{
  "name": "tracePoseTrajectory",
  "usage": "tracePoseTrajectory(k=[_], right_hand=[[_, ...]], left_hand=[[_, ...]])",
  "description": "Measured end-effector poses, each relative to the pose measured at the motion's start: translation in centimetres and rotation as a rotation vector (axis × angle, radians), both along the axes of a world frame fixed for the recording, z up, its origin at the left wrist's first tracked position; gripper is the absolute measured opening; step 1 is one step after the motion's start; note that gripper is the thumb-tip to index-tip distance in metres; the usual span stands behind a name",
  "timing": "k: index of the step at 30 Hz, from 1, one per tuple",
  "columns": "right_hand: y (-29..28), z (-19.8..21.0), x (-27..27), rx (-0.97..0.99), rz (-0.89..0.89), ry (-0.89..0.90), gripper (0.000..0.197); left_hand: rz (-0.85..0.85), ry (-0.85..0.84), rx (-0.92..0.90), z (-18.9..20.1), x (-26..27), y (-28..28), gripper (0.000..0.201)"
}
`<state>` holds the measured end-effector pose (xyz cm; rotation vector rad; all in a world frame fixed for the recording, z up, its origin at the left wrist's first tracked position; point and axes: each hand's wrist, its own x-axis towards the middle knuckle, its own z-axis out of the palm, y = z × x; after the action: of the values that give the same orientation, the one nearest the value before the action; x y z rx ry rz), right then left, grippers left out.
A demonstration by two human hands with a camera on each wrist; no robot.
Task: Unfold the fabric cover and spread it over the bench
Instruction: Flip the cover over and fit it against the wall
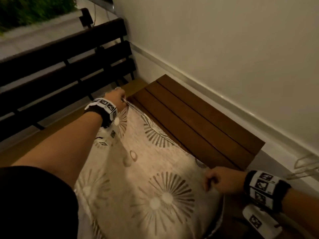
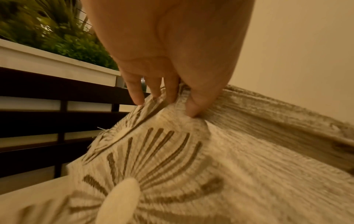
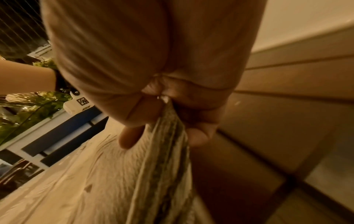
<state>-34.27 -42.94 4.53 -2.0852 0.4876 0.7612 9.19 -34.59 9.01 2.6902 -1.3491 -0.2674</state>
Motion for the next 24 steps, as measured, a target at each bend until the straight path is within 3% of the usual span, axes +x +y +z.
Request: tracePoseTrajectory(k=[2,7,9,12,15,21,24], right_hand=[[-3.9,0.1,-1.1,-0.020,0.003,0.020,0.034],[-13.8,-0.9,-3.7,-0.113,-0.002,0.100,0.036],[-16.9,-0.9,-4.5,-0.140,-0.018,0.117,0.040],[-20.6,-0.8,-5.8,-0.220,-0.046,0.138,0.029],[-23.2,-1.5,-7.0,-0.374,-0.110,0.142,0.021],[-24.5,-3.9,-8.3,-0.562,-0.235,0.154,0.024],[-24.3,-5.1,-8.6,-0.614,-0.152,0.281,0.052]], left_hand=[[-0.037,-0.011,0.012,-0.5,-0.7,-4.7,0.007],[-0.082,-0.113,0.185,-1.5,-4.5,-16.2,0.050],[-0.083,-0.175,0.236,-1.4,-6.1,-19.6,0.059],[-0.071,-0.243,0.321,-2.7,-7.2,-23.9,0.067],[-0.065,-0.206,0.338,-4.9,-6.7,-27.0,0.074],[-0.113,-0.256,0.336,-6.8,-7.4,-31.6,0.084],[-0.136,-0.217,0.451,-7.0,-8.4,-32.3,0.097]])
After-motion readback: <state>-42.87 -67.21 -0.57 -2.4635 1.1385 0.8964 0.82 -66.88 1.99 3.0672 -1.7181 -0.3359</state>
